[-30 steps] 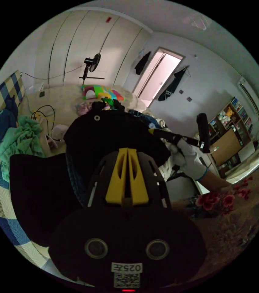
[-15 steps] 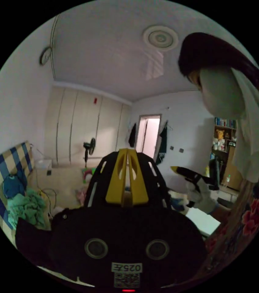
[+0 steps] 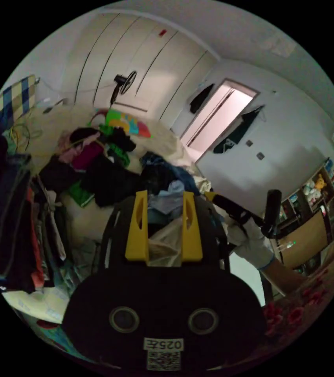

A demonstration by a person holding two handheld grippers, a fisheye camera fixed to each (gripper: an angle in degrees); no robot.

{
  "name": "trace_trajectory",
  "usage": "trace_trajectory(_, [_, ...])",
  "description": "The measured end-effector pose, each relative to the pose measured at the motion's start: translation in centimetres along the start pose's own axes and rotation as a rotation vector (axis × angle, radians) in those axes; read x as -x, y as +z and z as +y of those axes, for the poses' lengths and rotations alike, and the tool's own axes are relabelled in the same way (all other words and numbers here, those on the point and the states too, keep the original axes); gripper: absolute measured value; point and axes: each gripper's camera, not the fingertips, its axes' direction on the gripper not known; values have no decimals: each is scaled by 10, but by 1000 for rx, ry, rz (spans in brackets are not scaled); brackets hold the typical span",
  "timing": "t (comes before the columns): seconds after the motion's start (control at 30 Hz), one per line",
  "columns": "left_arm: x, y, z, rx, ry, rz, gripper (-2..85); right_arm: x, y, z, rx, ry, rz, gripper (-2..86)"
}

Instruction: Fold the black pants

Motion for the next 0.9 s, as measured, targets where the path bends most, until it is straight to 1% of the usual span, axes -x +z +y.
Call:
trace_trajectory(0.03, [16, 43, -3, 45, -30, -31, 110, -21, 24, -6, 32, 38, 7, 126])
trace_trajectory(0.07, [25, 64, -6, 62, -44, -41, 115, -31, 36, -10, 46, 43, 14, 126])
trace_trajectory(0.13, [55, 144, -21, 99, -36, -139, 130, -65, 83, -32, 87, 92, 35, 128])
trace_trajectory(0.2, [78, 196, -42, 144, -24, -215, 126, -85, 120, -57, 122, 106, 22, 129])
trace_trajectory(0.23, [95, 227, -58, 162, -33, -232, 122, -94, 147, -78, 143, 77, 6, 130])
trace_trajectory(0.37, [149, 311, -102, 179, -140, -206, 115, -107, 224, -148, 192, 3, -60, 132])
trace_trajectory(0.43, [180, 367, -125, 269, -176, -215, 113, -118, 272, -189, 258, 6, -85, 133])
trace_trajectory(0.5, [197, 406, -134, 355, -177, -223, 104, -127, 307, -214, 335, 3, -81, 126])
trace_trajectory(0.53, [206, 429, -135, 424, -173, -221, 88, -132, 330, -227, 420, 4, -70, 94])
trace_trajectory(0.57, [209, 437, -135, 445, -183, -222, 75, -134, 341, -231, 481, 13, -83, 79])
trace_trajectory(0.6, [212, 445, -136, 444, -190, -227, 49, -137, 363, -237, 630, 30, -124, 30])
trace_trajectory(0.63, [215, 447, -137, 430, -207, -206, 33, -138, 381, -240, 787, 64, -195, 2])
trace_trajectory(0.67, [215, 446, -136, 418, -212, -186, 25, -137, 386, -240, 834, 81, -276, -1])
trace_trajectory(0.7, [213, 439, -132, 377, -218, -142, 14, -131, 387, -238, 876, 117, -485, -5])
trace_trajectory(0.73, [210, 427, -126, 329, -228, -99, 7, -124, 374, -237, 853, 147, -579, -7])
trace_trajectory(0.77, [207, 420, -122, 307, -227, -79, 5, -121, 362, -238, 816, 160, -558, -8])
trace_trajectory(0.8, [200, 404, -112, 262, -226, -39, 2, -113, 333, -240, 736, 174, -488, -8])
trace_trajectory(0.83, [191, 385, -101, 215, -226, 12, -1, -104, 301, -243, 667, 181, -460, -9])
trace_trajectory(0.87, [186, 375, -96, 193, -226, 44, -1, -99, 285, -246, 640, 185, -465, -9])
trace_trajectory(0.9, [175, 353, -83, 149, -231, 110, -1, -86, 250, -252, 581, 179, -483, -8])
